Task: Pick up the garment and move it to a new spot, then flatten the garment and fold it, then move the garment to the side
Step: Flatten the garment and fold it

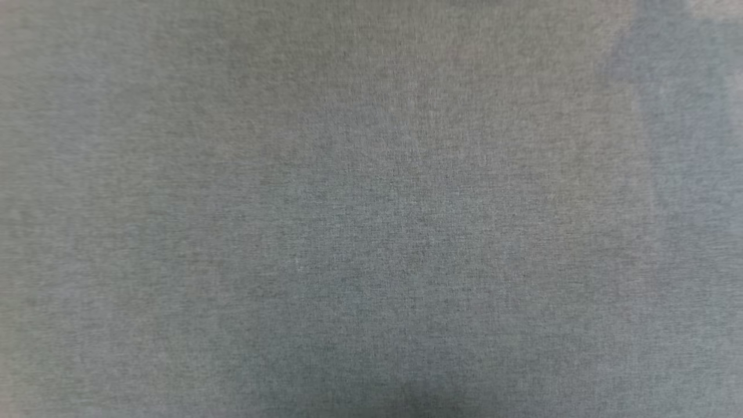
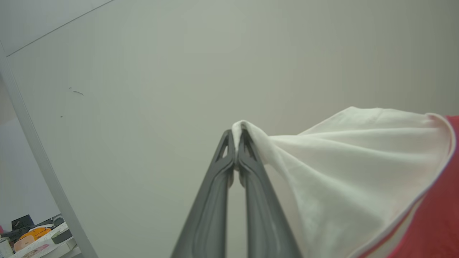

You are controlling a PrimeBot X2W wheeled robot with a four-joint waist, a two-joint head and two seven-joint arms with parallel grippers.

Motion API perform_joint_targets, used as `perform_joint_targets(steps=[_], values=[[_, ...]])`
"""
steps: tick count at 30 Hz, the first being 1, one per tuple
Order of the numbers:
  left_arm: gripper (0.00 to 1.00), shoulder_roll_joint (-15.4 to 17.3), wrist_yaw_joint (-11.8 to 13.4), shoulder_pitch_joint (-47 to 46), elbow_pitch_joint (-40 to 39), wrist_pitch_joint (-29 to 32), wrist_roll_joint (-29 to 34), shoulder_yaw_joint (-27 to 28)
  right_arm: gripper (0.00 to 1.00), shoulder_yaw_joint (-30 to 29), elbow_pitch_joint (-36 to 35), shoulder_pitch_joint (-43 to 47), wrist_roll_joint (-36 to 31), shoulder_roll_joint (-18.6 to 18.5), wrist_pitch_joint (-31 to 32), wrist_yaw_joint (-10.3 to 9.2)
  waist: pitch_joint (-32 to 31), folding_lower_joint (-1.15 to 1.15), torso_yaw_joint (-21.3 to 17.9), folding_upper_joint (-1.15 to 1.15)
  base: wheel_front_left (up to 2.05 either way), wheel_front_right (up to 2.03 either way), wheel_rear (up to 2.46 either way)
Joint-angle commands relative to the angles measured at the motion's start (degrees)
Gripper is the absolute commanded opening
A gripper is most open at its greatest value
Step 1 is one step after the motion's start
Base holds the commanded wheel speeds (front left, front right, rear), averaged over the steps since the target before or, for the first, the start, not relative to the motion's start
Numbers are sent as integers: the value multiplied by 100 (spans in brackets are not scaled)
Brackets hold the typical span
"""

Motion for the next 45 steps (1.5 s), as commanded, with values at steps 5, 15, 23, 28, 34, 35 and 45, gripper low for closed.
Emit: perform_joint_targets(steps=[5,15,23,28,34,35,45], values=[[0,-167,20,-1056,1413,-394,164,-25,0,-17,1284,-1089,-566,614,-758,-11,789,-2,-242,68,0,0,0],[0,-554,19,-1415,2731,-1331,45,-383,0,-235,3042,-1990,-1302,1431,-2072,-11,1158,-2,-127,68,0,0,0],[0,-702,19,-5,2318,-1401,-215,-301,0,193,3464,-1539,-1360,1666,-2675,-11,1142,-2,52,68,0,0,0],[0,-814,22,1122,1652,-1402,-178,117,0,461,3612,-1119,-1189,1656,-3004,-11,882,-2,155,68,0,0,0],[0,-1012,26,2793,1069,-1403,-43,454,0,1008,3684,-264,-879,1683,-3350,-11,237,-2,274,68,0,0,0],[0,-1033,27,3123,984,-1403,-26,509,0,1136,3679,-72,-831,1684,-3391,-11,104,-2,287,68,0,0,0],[0,-1050,30,5972,519,-1403,-135,652,0,2127,3628,1819,-293,1435,-3417,-11,-1103,-2,458,68,0,0,0]])
